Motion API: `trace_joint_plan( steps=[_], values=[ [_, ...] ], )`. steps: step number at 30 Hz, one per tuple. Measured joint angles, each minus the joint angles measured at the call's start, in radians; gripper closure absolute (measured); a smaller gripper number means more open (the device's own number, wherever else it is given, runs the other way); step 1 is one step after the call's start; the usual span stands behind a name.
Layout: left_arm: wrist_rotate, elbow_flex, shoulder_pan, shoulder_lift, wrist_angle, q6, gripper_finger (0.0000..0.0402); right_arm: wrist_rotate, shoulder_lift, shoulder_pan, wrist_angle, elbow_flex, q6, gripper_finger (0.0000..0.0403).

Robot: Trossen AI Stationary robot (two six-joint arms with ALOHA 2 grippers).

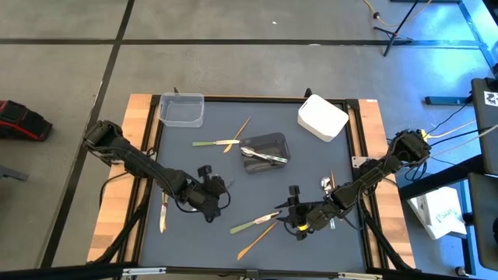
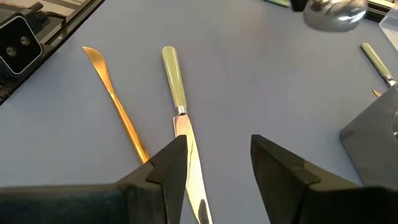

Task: Sort silverware by color (type)
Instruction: Put the left blue spoon into the black bin

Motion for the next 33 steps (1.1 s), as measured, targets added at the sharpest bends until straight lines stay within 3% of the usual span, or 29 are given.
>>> trace_joint_plan(
  steps=[5,11,17,21,33],
  values=[
    [-0.001,0.076,0.048,0.0,0.043,0.179,0.0401,0.004,0.0,-0.016,0.0,0.0,0.001,0.0238],
    [0.01,0.083,0.124,-0.001,0.263,0.504,0.0401,-0.003,0.0,-0.026,0.0,0.0,0.005,0.0238],
    [0.162,0.083,0.219,-0.001,0.481,0.784,0.0398,-0.003,0.0,-0.026,0.0,0.0,0.006,0.0238],
    [0.19,0.083,0.281,0.018,0.594,0.926,0.0395,-0.003,0.0,-0.025,0.0,0.0,0.006,0.0238],
    [0.371,0.083,0.469,0.186,0.954,1.212,0.0393,-0.004,0.0,-0.025,-0.001,0.0,0.002,0.0238]
  ],
)
